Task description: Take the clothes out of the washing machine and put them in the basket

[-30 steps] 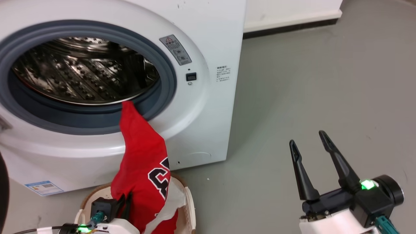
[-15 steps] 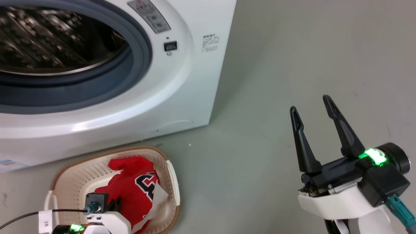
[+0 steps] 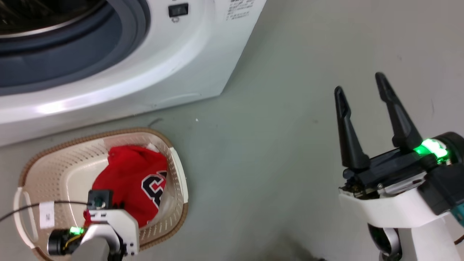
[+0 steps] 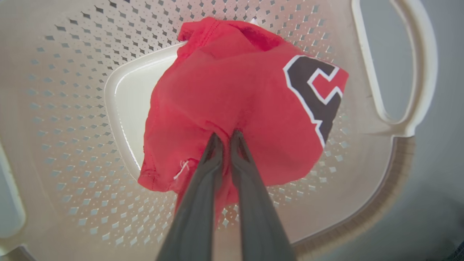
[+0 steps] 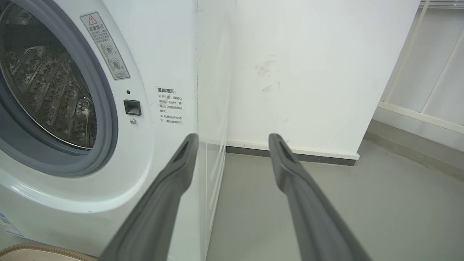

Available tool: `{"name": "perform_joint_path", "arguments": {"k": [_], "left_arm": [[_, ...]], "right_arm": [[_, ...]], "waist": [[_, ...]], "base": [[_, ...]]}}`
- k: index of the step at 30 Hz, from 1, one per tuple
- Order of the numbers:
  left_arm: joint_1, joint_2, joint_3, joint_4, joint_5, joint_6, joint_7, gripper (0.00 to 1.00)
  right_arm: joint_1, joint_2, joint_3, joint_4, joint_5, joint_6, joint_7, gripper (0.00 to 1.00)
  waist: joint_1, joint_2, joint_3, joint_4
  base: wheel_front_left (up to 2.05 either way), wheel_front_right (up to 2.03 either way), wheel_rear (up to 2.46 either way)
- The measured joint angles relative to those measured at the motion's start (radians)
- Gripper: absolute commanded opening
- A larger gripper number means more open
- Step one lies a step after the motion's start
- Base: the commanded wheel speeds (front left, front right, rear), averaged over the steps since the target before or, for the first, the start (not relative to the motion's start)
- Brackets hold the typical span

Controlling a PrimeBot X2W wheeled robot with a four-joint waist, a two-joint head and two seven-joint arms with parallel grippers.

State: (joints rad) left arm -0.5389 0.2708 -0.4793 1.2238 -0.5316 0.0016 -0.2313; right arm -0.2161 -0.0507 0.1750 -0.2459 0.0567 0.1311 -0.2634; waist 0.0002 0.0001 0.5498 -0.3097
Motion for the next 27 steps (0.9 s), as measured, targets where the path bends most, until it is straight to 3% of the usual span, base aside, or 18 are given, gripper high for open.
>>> {"name": "perform_joint_path", "arguments": {"k": [16, 17, 18, 27], "left_arm": [[-0.137, 0.012, -0.015, 0.054, 0.008, 0.053, 0.043, 0.00], [-0.138, 0.016, -0.022, 0.055, 0.010, 0.057, 0.030, 0.45], [-0.138, 0.016, -0.025, 0.055, 0.016, 0.061, 0.022, 1.00], [-0.083, -0.002, -0.015, 0.059, -0.006, 0.058, -0.019, 1.00]], "right_arm": [[-0.055, 0.000, -0.012, -0.014, 0.023, 0.000, 0.000, 1.00], [-0.059, 0.000, -0.012, -0.012, 0.024, 0.000, 0.000, 1.00], [-0.060, 0.000, -0.012, -0.010, 0.025, 0.000, 0.000, 1.00], [-0.030, 0.000, -0.016, 0.019, 0.023, 0.000, 0.000, 1.00]], "waist": [[0.0000, 0.0000, 0.164, 0.011], [0.0000, 0.0000, 0.164, 0.009], [0.0000, 0.0000, 0.161, 0.008], [-0.0001, 0.0000, 0.070, 0.016]], "base": [[0.00, 0.00, 0.00], [0.00, 0.00, 0.00], [0.00, 0.00, 0.00], [0.00, 0.00, 0.00]]}}
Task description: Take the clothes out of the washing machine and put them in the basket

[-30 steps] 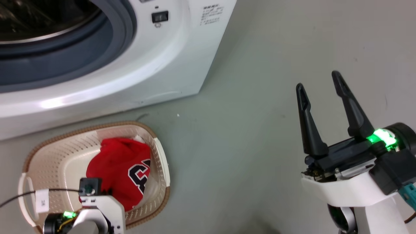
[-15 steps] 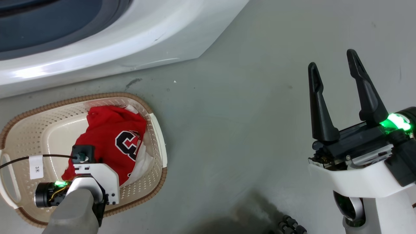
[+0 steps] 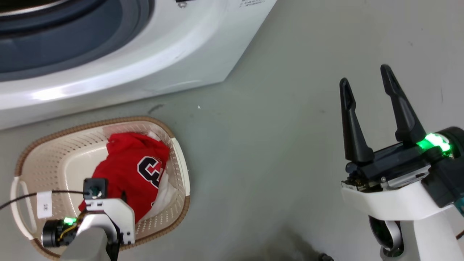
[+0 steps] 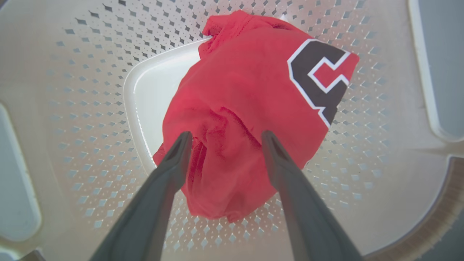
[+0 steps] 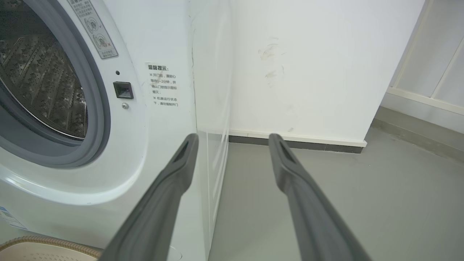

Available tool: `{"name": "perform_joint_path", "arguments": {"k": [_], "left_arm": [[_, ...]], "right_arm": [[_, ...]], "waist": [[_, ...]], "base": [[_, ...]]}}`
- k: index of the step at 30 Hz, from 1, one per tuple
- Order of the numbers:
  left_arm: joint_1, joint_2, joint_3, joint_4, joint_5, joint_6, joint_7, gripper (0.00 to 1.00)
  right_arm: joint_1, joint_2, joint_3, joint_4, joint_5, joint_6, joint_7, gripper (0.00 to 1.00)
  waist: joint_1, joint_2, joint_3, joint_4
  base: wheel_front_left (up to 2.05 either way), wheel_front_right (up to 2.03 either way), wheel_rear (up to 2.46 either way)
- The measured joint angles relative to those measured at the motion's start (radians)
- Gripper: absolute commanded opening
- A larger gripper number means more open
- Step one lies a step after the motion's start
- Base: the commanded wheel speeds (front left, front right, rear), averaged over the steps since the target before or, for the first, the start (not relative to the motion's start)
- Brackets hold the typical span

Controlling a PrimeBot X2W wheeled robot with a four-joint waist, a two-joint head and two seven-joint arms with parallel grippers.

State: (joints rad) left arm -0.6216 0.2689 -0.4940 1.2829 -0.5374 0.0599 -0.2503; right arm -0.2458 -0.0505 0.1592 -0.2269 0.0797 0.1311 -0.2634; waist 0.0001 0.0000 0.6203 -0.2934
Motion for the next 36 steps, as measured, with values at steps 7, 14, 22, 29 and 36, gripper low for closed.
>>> {"name": "perform_joint_path", "arguments": {"k": [7, 14, 22, 29, 36], "left_arm": [[0.095, -0.008, 0.033, -0.136, 0.011, 0.017, -0.011, 1.00], [0.252, -0.008, 0.108, -0.325, 0.081, 0.055, -0.012, 1.00], [0.364, -0.028, 0.200, -0.482, 0.167, 0.064, -0.013, 1.00], [0.470, -0.057, 0.297, -0.655, 0.261, 0.063, -0.013, 1.00], [0.568, -0.102, 0.371, -0.819, 0.338, 0.054, -0.013, 1.00]], "right_arm": [[0.067, 0.000, -0.001, 0.031, -0.017, 0.000, 0.000, 1.00], [0.133, 0.000, -0.012, 0.064, -0.027, 0.000, 0.000, 1.00], [0.192, 0.000, -0.014, 0.082, -0.046, 0.000, 0.000, 1.00], [0.253, 0.000, -0.031, 0.099, -0.055, 0.000, 0.000, 1.00], [0.303, 0.000, -0.043, 0.111, -0.056, 0.000, 0.000, 1.00]], "waist": [[-0.0001, 0.0000, -0.120, 0.020], [-0.0001, 0.0000, -0.246, 0.051], [-0.0002, 0.0000, -0.358, 0.086], [-0.0003, 0.0000, -0.454, 0.123], [-0.0003, 0.0000, -0.528, 0.156]], "base": [[0.00, 0.00, 0.00], [0.00, 0.00, 0.00], [0.00, 0.00, 0.00], [0.00, 0.00, 0.00], [0.00, 0.00, 0.00]]}}
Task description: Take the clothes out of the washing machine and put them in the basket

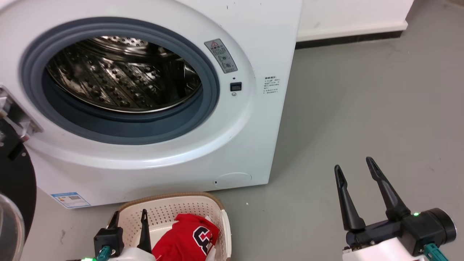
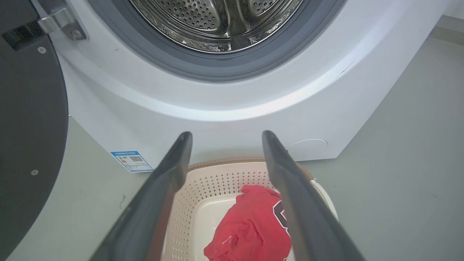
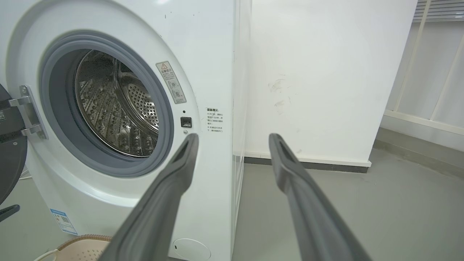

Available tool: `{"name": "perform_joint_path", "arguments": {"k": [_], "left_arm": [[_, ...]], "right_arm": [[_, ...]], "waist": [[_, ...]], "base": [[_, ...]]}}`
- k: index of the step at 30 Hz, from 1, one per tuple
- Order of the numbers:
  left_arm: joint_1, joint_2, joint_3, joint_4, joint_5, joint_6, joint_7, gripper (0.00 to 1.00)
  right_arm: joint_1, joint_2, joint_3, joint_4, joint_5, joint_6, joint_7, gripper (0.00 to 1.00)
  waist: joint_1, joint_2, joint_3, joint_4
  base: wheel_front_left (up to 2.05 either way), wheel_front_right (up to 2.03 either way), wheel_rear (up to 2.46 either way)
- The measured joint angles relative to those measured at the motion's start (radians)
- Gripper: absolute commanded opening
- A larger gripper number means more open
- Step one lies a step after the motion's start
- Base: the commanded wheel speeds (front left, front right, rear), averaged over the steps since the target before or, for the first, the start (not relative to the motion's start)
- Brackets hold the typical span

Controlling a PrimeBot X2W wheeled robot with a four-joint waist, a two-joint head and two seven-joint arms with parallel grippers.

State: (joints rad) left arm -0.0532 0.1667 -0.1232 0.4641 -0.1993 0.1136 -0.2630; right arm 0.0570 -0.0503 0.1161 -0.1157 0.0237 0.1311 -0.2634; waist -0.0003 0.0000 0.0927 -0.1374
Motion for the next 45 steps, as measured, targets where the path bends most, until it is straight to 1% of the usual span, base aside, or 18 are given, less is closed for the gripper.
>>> {"name": "perform_joint_path", "arguments": {"k": [10, 13, 20, 35, 45], "left_arm": [[0.101, -0.062, 0.090, -0.248, 0.076, -0.017, 0.000, 1.00], [0.122, -0.081, 0.106, -0.317, 0.094, -0.023, 0.000, 1.00], [0.163, -0.104, 0.126, -0.435, 0.129, -0.020, 0.000, 1.00], [0.211, -0.114, 0.124, -0.473, 0.149, 0.000, 0.000, 1.00], [0.212, -0.115, 0.124, -0.473, 0.134, 0.001, 0.000, 1.00]], "right_arm": [[0.043, 0.000, -0.014, 0.003, 0.000, 0.000, 0.000, 1.00], [0.049, 0.000, -0.017, 0.003, 0.002, 0.000, 0.000, 1.00], [0.062, 0.000, -0.038, 0.003, 0.029, 0.000, 0.000, 1.00], [0.086, 0.000, -0.063, 0.011, 0.059, 0.000, 0.000, 1.00], [0.087, 0.000, -0.066, 0.011, 0.065, 0.000, 0.000, 1.00]], "waist": [[0.0000, 0.0000, -0.064, 0.037], [0.0001, 0.0000, -0.073, 0.044], [0.0001, 0.0000, -0.087, 0.055], [0.0003, 0.0000, -0.098, 0.060], [0.0003, 0.0000, -0.105, 0.060]], "base": [[0.00, 0.00, 0.00], [0.00, 0.00, 0.00], [0.00, 0.00, 0.00], [0.00, 0.00, 0.00], [0.00, 0.00, 0.00]]}}
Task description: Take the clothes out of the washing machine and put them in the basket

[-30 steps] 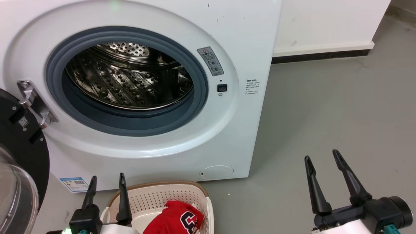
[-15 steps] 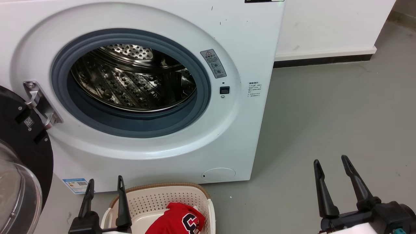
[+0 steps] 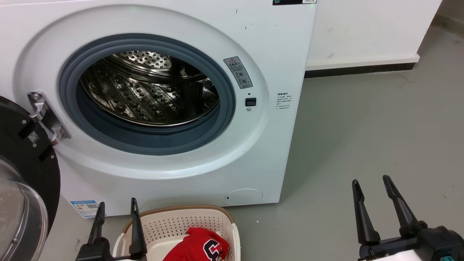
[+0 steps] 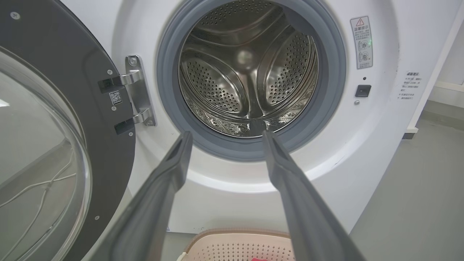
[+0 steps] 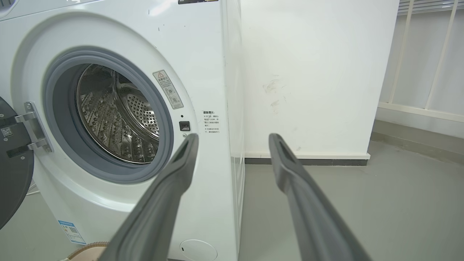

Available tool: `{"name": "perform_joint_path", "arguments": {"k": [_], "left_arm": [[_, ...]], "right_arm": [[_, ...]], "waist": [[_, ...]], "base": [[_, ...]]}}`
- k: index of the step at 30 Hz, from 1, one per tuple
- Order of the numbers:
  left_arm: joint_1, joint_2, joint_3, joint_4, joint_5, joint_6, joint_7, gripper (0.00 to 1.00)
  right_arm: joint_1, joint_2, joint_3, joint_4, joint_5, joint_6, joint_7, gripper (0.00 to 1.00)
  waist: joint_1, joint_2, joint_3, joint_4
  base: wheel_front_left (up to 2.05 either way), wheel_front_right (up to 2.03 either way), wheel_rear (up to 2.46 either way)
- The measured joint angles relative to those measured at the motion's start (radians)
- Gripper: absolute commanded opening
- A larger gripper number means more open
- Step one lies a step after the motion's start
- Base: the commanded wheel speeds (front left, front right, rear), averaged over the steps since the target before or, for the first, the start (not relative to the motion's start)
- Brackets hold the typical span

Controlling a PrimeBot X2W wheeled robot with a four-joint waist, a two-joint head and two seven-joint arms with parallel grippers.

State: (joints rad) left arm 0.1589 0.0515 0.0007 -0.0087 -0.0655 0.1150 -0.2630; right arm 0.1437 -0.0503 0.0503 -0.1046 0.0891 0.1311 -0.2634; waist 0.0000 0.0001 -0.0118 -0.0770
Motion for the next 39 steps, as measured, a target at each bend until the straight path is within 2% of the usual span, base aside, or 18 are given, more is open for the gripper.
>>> {"name": "perform_joint_path", "arguments": {"k": [9, 10, 17, 23, 39], "left_arm": [[0.000, 0.000, 0.000, 0.005, -0.002, 0.002, 0.000, 1.00], [0.000, 0.000, -0.001, 0.005, -0.003, 0.002, 0.000, 0.00], [0.013, -0.003, -0.004, 0.056, -0.021, 0.000, 0.008, 0.00], [0.005, 0.001, -0.004, 0.070, -0.176, -0.019, 0.035, 0.00], [-0.052, 0.015, -0.003, 0.118, -0.486, -0.068, 0.091, 0.00]], "right_arm": [[0.001, 0.000, 0.002, 0.000, 0.000, 0.000, 0.000, 1.00], [0.001, 0.000, 0.003, 0.000, 0.000, 0.000, 0.000, 0.00], [0.011, 0.000, 0.006, 0.053, 0.015, 0.000, 0.007, 0.00], [0.007, -0.006, 0.005, 0.080, 0.172, 0.000, 0.028, 0.00], [-0.046, -0.023, -0.005, 0.138, 0.481, 0.000, 0.083, 0.00]], "waist": [[0.0000, 0.0000, -0.003, -0.004], [0.0000, 0.0000, -0.002, -0.004], [0.0001, 0.0000, -0.002, -0.003], [0.0000, 0.0000, -0.001, 0.001], [0.0000, 0.0000, 0.001, 0.012]], "base": [[0.00, 0.00, 0.00], [0.00, 0.00, 0.00], [0.00, 0.00, 0.00], [0.00, 0.00, 0.00], [0.00, 0.00, 0.00]]}}
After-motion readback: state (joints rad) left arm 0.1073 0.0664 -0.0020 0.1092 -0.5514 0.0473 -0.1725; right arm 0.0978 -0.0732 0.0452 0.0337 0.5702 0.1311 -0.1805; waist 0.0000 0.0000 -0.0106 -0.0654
